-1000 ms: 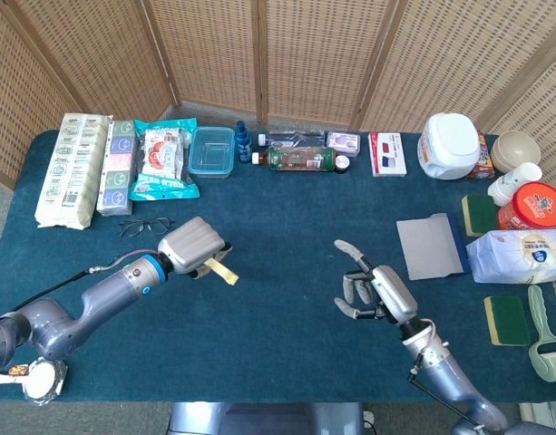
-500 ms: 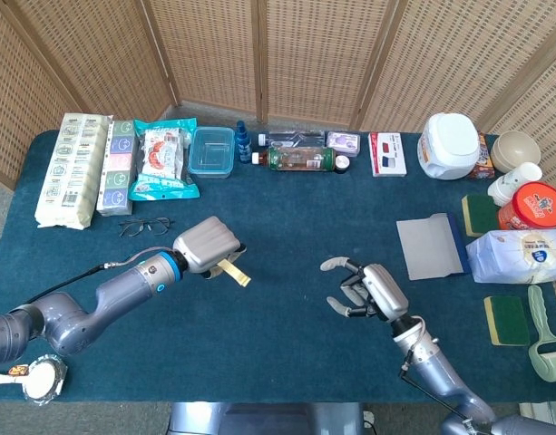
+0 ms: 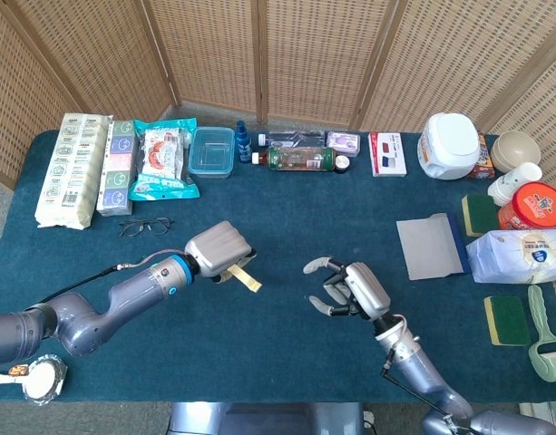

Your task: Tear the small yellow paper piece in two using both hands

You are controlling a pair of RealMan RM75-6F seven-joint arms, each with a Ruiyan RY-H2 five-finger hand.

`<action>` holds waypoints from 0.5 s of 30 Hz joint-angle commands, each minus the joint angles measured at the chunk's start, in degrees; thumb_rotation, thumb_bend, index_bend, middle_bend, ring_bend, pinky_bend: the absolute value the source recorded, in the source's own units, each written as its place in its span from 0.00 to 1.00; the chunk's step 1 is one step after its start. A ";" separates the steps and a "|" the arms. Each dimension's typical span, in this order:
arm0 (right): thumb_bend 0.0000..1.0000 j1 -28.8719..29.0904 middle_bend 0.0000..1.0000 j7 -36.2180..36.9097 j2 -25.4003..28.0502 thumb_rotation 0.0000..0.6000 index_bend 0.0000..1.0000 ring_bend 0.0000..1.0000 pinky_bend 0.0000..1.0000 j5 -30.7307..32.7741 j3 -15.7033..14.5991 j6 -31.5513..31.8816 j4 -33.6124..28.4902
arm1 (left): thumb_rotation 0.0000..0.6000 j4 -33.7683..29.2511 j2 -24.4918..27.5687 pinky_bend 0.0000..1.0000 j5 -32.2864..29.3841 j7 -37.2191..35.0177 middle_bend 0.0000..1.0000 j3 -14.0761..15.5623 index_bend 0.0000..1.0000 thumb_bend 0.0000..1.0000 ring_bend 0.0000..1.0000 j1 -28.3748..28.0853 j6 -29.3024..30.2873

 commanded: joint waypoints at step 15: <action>0.33 3.02 1.00 -2.67 -2.60 1.00 0.38 1.00 0.98 1.05 0.85 -2.00 -1.19 | 1.00 -0.02 -1.74 0.96 -2.41 0.00 1.00 1.31 0.64 0.40 1.00 -2.82 0.74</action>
